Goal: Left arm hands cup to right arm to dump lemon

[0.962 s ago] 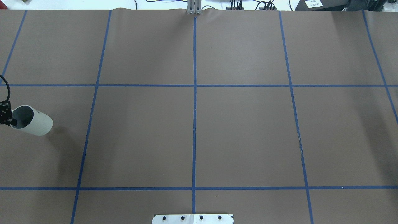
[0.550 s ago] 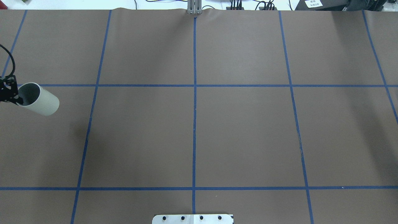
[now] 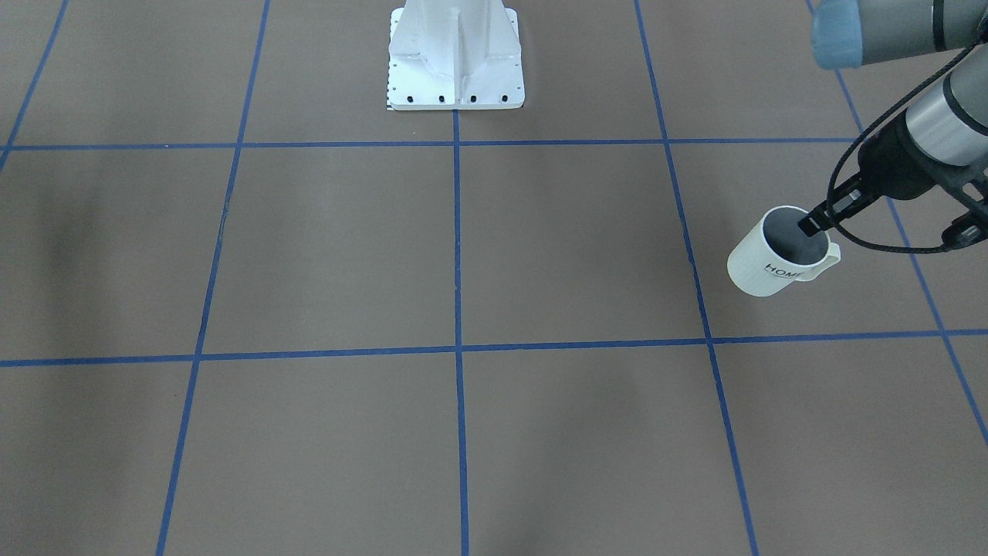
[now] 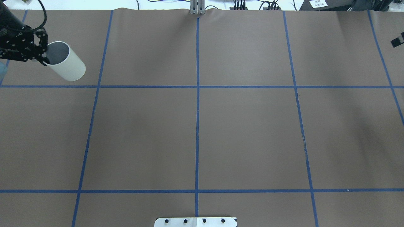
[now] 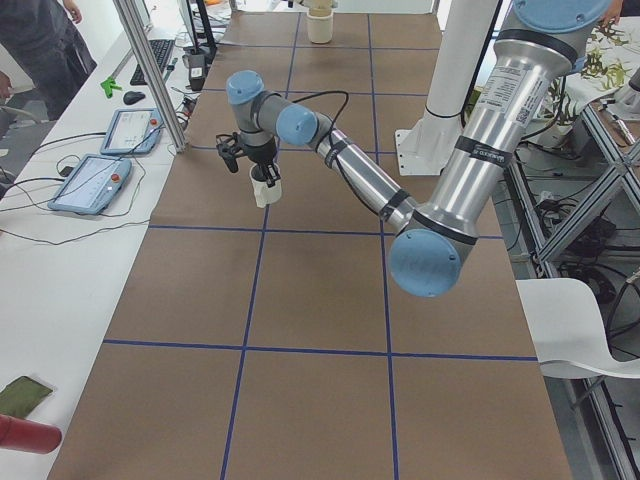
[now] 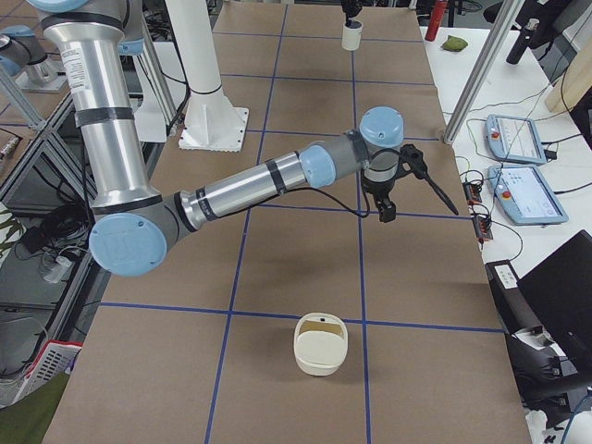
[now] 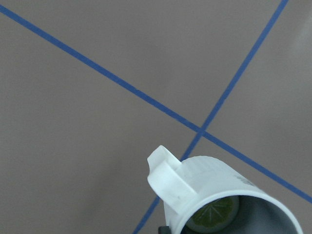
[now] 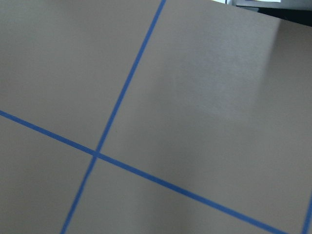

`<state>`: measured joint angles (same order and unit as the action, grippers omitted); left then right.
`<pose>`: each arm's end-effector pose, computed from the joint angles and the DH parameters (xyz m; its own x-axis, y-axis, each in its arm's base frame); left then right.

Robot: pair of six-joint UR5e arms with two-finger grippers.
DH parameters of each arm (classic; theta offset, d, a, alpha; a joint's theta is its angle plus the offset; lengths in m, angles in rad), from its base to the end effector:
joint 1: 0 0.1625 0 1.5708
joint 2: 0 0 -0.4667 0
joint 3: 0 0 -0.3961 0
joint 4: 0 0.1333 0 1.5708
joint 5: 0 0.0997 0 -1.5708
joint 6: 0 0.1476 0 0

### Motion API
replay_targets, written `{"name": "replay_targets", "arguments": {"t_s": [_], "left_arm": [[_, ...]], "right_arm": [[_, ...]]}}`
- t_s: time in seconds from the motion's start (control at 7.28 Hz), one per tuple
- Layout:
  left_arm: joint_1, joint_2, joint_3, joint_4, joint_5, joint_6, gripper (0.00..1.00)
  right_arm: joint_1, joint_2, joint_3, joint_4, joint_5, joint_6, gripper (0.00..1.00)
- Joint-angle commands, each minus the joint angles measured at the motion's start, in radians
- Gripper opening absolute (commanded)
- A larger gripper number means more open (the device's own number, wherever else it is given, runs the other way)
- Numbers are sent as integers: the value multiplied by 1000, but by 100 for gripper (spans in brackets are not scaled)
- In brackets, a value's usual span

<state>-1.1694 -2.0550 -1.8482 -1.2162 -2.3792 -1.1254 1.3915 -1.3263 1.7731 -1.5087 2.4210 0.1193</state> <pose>0.2240 -0.5957 0.3564 0.5495 -0.5331 -0.6433 0.3182 0.8455 -0.4288 -0.0858 -0.5990 0.4806 0.5984 -0.3722 0.7095 0.0851 0.9101 0.4057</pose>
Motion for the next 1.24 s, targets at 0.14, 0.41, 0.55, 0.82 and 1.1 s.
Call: {"name": "replay_targets", "arguments": {"t_s": [0.14,0.41,0.55,0.82,1.1], "left_arm": [[10,-297,217,109,-6,-13,0],[37,-416,326,101,-11,-19,0],[49,-439,340,101,-11,-19,0],[80,-451,348,90,-11,-19,0],[111,-455,377,11,-12,-20,0]], "right_arm": [[-245,131,-62,324,-196,251,98],[-378,212,-49,378,-326,339,98],[-423,216,-19,383,-389,347,95],[-537,200,-1,675,-503,367,95],[-654,197,9,810,-633,439,98]]}}
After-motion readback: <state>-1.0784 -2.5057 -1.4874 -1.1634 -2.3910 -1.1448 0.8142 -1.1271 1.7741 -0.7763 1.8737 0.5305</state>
